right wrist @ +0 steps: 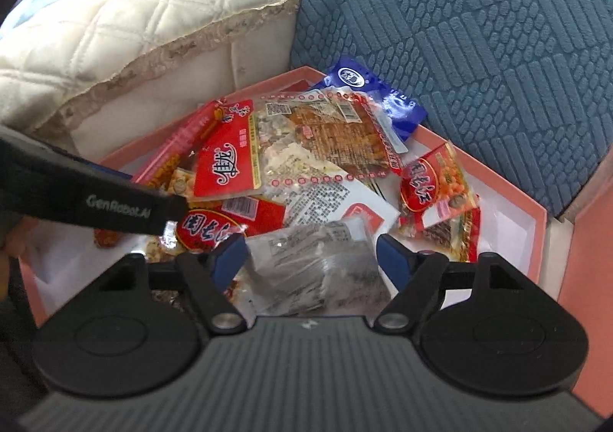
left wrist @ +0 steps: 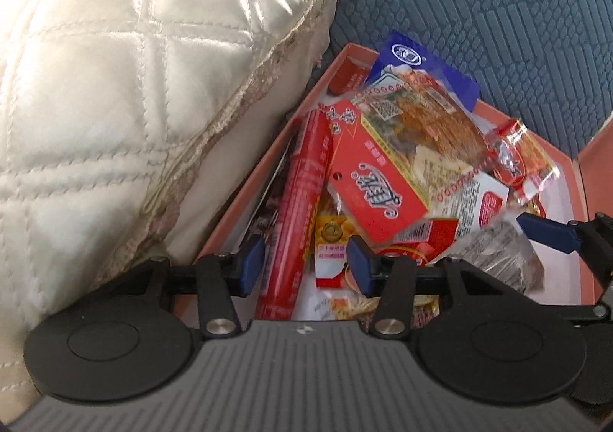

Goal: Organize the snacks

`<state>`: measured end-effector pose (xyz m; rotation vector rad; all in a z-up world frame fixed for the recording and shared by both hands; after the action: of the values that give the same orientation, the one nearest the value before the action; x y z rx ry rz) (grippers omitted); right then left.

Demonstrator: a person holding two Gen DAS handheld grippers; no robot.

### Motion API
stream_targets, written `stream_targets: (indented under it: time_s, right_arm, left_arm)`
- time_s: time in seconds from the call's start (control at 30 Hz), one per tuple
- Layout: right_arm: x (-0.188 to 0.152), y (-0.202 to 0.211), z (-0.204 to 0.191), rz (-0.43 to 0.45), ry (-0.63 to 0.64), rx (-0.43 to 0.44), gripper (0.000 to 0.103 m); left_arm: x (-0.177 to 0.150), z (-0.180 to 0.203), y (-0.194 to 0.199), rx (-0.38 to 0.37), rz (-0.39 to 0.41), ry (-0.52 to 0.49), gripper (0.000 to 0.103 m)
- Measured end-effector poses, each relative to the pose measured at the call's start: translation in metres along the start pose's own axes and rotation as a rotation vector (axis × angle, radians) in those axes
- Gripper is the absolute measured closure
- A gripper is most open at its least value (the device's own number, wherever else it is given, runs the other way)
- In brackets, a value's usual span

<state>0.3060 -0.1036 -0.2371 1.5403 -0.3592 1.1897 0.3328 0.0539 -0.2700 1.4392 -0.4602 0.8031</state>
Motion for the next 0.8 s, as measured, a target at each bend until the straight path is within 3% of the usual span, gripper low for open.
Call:
stream_targets:
  time_s: [0.2,0.23,0.3,0.37,0.47,0.53,0.8]
  right_arm:
    - [0.000,-0.016,0.008,-0.012,-0.060,0.017,0.021]
    - [0.001,-0.018,0.008,-0.017,-0.067,0.022,0.020]
    - [0.002,-0.021,0.010,-0.030,-0.080,0.038,0.021]
    - [0.004,-0.022,0.011,-0.046,-0.097,0.054,0.024]
    - [0.004,-0.019,0.008,-0.080,-0.083,0.097,0.031]
    - [0.003,-0.015,0.004,-0.094,-0.072,0.105,0.043]
    - [0.000,0.011,-0.006,-0.130,-0.129,0.074,0.062]
  left_arm:
    - [0.001,0.000,-0.004,-0.006,0.019,0.010,0.052]
    - [0.000,0.000,-0.004,-0.008,0.023,0.007,0.056]
    - [0.000,0.000,-0.004,-0.021,0.020,0.007,0.073]
    - [0.000,0.000,-0.002,-0.012,0.013,-0.012,0.078]
    - [0.000,-0.001,0.005,-0.017,0.010,-0.019,0.079]
    - [-0.001,-0.004,0.012,-0.021,0.013,-0.007,0.079]
    - [-0.005,-0.010,0.045,-0.036,0.009,0.034,0.079]
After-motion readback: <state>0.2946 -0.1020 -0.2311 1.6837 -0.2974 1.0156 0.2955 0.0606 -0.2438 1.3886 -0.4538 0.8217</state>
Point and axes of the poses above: each gripper's, at about its wrist camera, not at the fingertips, and y roughly against the way its jaws point, z to its right, x to its top, the point moved 3 cm from there along -y, roughly the way its jaws point, and after that the axes turned 13 degrees about z, right-handed, at the moved point
